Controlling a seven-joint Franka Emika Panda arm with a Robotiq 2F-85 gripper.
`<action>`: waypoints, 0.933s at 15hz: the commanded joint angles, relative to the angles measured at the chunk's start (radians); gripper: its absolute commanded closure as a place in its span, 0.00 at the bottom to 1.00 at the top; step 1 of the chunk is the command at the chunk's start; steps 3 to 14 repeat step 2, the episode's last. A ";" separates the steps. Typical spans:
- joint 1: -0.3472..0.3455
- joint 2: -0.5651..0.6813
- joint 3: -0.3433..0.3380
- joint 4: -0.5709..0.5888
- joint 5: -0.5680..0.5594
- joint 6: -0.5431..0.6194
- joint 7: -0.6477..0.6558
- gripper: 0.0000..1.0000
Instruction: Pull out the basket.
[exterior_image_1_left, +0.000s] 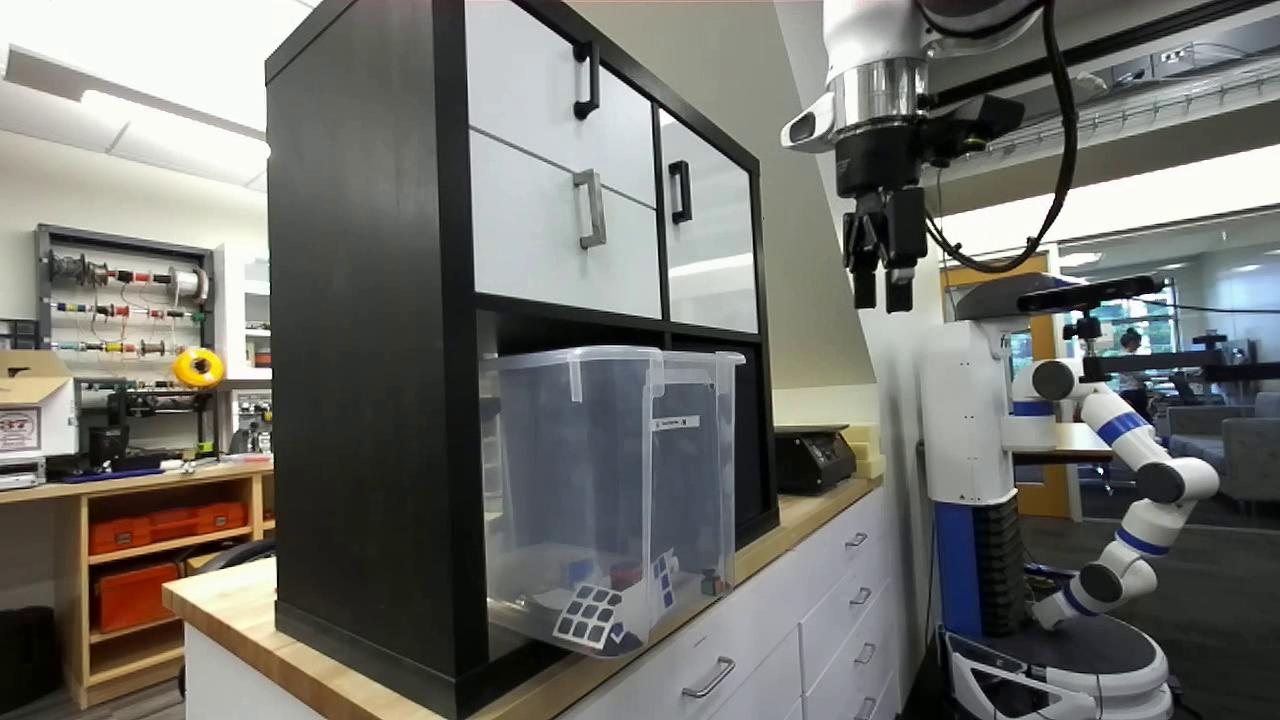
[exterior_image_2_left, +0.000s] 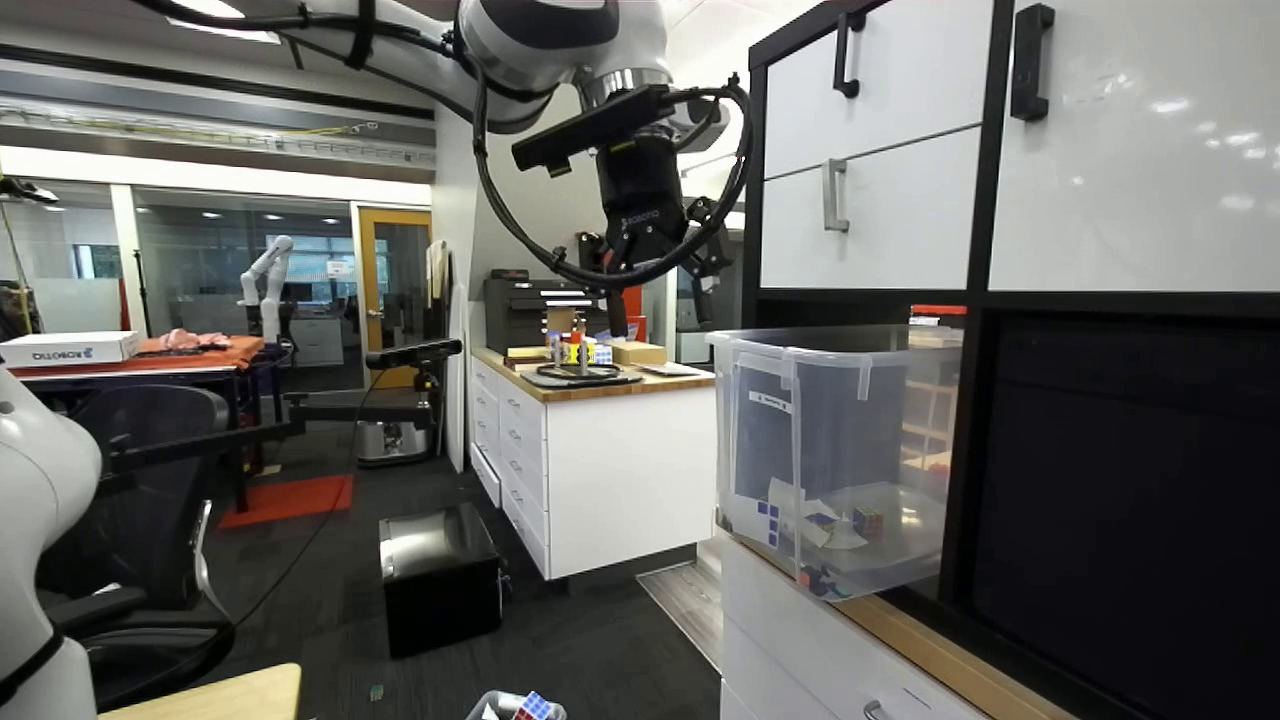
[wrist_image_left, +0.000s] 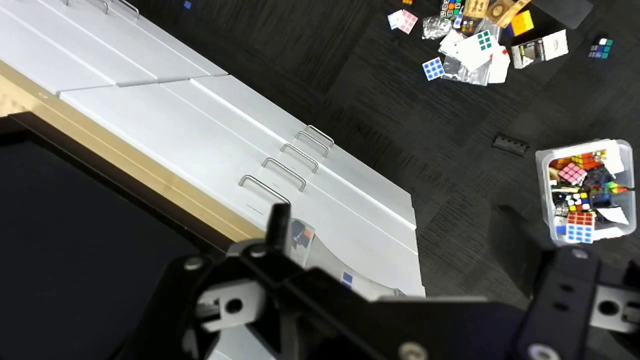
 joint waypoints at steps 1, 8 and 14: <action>0.008 0.001 -0.007 0.003 -0.002 -0.004 0.005 0.00; 0.008 0.001 -0.007 0.003 -0.001 -0.005 0.006 0.00; 0.008 0.001 -0.007 0.003 -0.001 -0.005 0.006 0.00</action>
